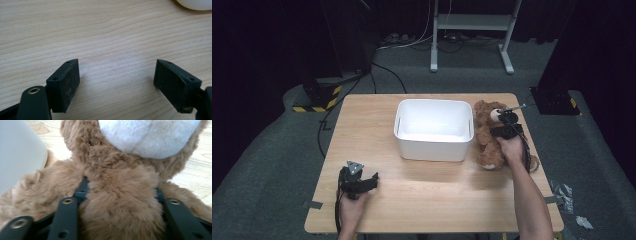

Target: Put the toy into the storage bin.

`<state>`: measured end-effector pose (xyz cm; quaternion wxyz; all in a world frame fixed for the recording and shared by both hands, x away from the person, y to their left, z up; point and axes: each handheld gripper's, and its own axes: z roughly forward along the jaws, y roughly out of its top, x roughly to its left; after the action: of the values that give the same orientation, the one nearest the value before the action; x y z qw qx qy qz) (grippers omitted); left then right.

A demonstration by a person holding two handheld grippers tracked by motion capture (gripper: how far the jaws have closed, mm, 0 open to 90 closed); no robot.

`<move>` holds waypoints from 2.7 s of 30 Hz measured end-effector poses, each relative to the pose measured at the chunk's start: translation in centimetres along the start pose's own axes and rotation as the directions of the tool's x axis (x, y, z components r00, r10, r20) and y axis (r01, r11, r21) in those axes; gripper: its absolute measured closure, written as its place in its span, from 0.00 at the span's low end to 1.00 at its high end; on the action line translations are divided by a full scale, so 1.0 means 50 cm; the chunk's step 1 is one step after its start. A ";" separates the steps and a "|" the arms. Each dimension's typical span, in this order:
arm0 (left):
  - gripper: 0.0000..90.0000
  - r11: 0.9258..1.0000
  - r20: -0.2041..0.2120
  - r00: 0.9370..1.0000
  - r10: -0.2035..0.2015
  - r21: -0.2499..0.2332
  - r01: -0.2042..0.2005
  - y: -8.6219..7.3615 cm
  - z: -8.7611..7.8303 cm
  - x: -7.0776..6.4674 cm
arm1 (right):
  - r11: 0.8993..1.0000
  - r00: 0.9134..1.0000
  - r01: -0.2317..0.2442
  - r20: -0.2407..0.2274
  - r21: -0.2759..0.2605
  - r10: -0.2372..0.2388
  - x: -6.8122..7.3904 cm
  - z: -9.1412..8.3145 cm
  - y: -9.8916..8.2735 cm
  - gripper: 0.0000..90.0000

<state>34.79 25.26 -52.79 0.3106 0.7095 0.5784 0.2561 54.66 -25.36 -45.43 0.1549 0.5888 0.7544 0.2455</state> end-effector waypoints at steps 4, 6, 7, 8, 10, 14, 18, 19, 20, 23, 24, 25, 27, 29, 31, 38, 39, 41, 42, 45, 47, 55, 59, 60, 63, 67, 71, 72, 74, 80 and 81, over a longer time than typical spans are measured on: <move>0.23 1.000 0.000 1.000 0.000 0.000 0.000 0.000 0.000 0.000 | 1.000 0.999 -0.005 -0.033 -0.002 0.005 -0.007 -0.009 0.002 0.71; 0.23 1.000 0.000 1.000 0.000 0.000 0.000 0.000 0.000 0.000 | 1.000 0.998 0.001 -0.058 0.000 -0.001 -0.010 -0.017 0.000 0.74; 0.23 1.000 0.000 1.000 -0.001 0.000 0.001 0.000 0.000 0.000 | 1.000 0.998 0.011 -0.061 -0.010 -0.012 -0.012 -0.020 -0.001 0.75; 0.23 1.000 0.001 1.000 -0.002 -0.001 0.002 0.000 0.000 0.000 | 1.000 0.998 0.012 -0.069 -0.008 -0.013 -0.013 -0.026 -0.003 0.76; 0.23 1.000 0.000 1.000 -0.001 0.000 0.001 0.000 0.000 0.000 | 1.000 0.998 0.015 -0.066 -0.022 -0.016 -0.013 -0.029 -0.005 0.77; 0.23 1.000 0.000 1.000 -0.007 -0.002 0.007 0.000 0.001 0.000 | 0.997 0.997 0.014 -0.073 -0.080 -0.020 -0.013 -0.050 -0.021 0.81; 0.23 1.000 0.000 1.000 -0.019 -0.003 0.019 0.000 0.001 -0.002 | 0.992 0.996 0.011 -0.083 -0.129 -0.022 -0.014 -0.068 -0.031 0.84; 0.23 1.000 0.000 1.000 -0.019 -0.003 0.019 0.000 0.001 -0.002 | 0.990 0.996 0.011 -0.085 -0.139 -0.023 -0.014 -0.074 -0.034 0.85; 0.23 1.000 0.000 1.000 -0.019 -0.003 0.019 0.000 0.001 -0.002 | 0.990 0.996 0.011 -0.085 -0.139 -0.023 -0.014 -0.074 -0.034 0.85; 0.23 1.000 -0.002 1.000 -0.009 -0.002 0.009 0.000 0.001 -0.001 | 0.984 0.994 0.023 -0.098 -0.175 -0.041 -0.012 -0.098 -0.049 0.86; 0.23 1.000 -0.001 1.000 -0.008 -0.002 0.008 0.000 0.001 0.000 | 0.983 0.993 0.027 -0.104 -0.182 -0.047 -0.012 -0.103 -0.053 0.86; 0.23 1.000 -0.001 1.000 -0.007 -0.002 0.007 0.000 0.001 0.000 | 0.980 0.993 0.035 -0.107 -0.193 -0.057 -0.014 -0.108 -0.058 0.87; 0.23 1.000 -0.001 1.000 -0.007 -0.002 0.007 0.000 0.001 0.000 | 0.978 0.991 0.034 -0.117 -0.208 -0.059 -0.015 -0.116 -0.066 0.87; 0.23 1.000 -0.001 1.000 -0.006 -0.002 0.006 0.000 0.001 0.000 | 0.973 0.991 0.031 -0.121 -0.231 -0.060 -0.014 -0.125 -0.074 0.87; 0.23 1.000 0.000 1.000 -0.006 -0.002 0.006 0.000 0.000 0.000 | 0.968 0.989 0.030 -0.135 -0.250 -0.066 -0.014 -0.136 -0.082 0.87; 0.24 1.000 0.004 1.000 -0.003 -0.004 0.003 0.001 0.001 -0.001 | 0.948 0.987 0.020 -0.147 -0.317 -0.070 -0.010 -0.178 -0.100 0.88; 0.24 1.000 0.004 1.000 -0.002 -0.004 0.002 0.000 0.001 -0.001 | 0.943 0.987 0.013 -0.147 -0.333 -0.065 -0.008 -0.186 -0.105 0.88; 0.24 1.000 0.005 1.000 -0.003 -0.004 0.003 0.000 0.001 -0.001 | 0.938 0.987 0.011 -0.148 -0.347 -0.066 -0.008 -0.192 -0.108 0.88; 0.24 1.000 0.005 1.000 -0.003 -0.004 0.003 0.000 0.001 -0.001 | 0.931 0.986 0.007 -0.153 -0.365 -0.067 -0.006 -0.203 -0.113 0.88; 0.24 1.000 0.004 1.000 -0.002 -0.004 0.002 0.000 0.001 -0.001 | 0.926 0.983 0.007 -0.166 -0.378 -0.075 -0.004 -0.219 -0.114 0.88; 0.24 1.000 0.005 1.000 -0.002 -0.004 0.002 0.000 0.001 -0.001 | 0.922 0.981 0.009 -0.173 -0.388 -0.082 -0.001 -0.231 -0.115 0.88; 0.24 1.000 0.007 1.000 -0.002 -0.008 0.002 0.000 0.001 -0.001 | 0.905 0.966 0.001 -0.232 -0.426 -0.111 0.009 -0.263 -0.125 0.89; 0.24 1.000 0.006 1.000 -0.005 -0.008 0.005 -0.001 0.001 -0.001 | 0.893 0.958 -0.001 -0.257 -0.450 -0.128 0.015 -0.281 -0.129 0.89; 0.24 1.000 0.007 1.000 -0.011 -0.009 0.011 -0.001 0.001 -0.002 | 0.893 0.956 0.004 -0.259 -0.451 -0.135 0.018 -0.286 -0.129 0.89; 0.24 1.000 0.007 1.000 -0.012 -0.009 0.012 -0.001 0.001 -0.002 | 0.885 0.951 0.010 -0.268 -0.465 -0.151 0.023 -0.297 -0.130 0.89; 0.24 1.000 0.007 1.000 -0.012 -0.009 0.012 -0.001 0.001 -0.002 | 0.877 0.944 0.002 -0.287 -0.481 -0.160 0.028 -0.310 -0.129 0.89; 0.24 1.000 0.006 1.000 -0.014 -0.007 0.014 -0.001 0.000 -0.002 | 0.870 0.939 0.012 -0.294 -0.493 -0.179 0.034 -0.322 -0.127 0.89; 0.24 1.000 0.006 1.000 -0.013 -0.008 0.013 -0.001 0.000 -0.002 | 0.870 0.938 0.014 -0.296 -0.493 -0.182 0.036 -0.325 -0.125 0.89; 0.24 1.000 0.007 1.000 -0.014 -0.008 0.014 -0.001 0.000 -0.002 | 0.871 0.938 0.025 -0.289 -0.491 -0.190 0.041 -0.332 -0.121 0.89; 0.24 1.000 0.007 1.000 -0.014 -0.008 0.014 -0.001 0.000 -0.002 | 0.871 0.938 0.027 -0.288 -0.491 -0.192 0.047 -0.337 -0.114 0.89; 0.24 1.000 0.007 1.000 -0.013 -0.008 0.013 -0.001 0.000 -0.002 | 0.870 0.937 0.028 -0.290 -0.492 -0.194 0.049 -0.338 -0.114 0.89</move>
<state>34.75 25.16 -52.85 0.3172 0.7054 0.5807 0.2541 40.58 -27.24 -34.40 0.1819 0.4374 0.7175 0.5106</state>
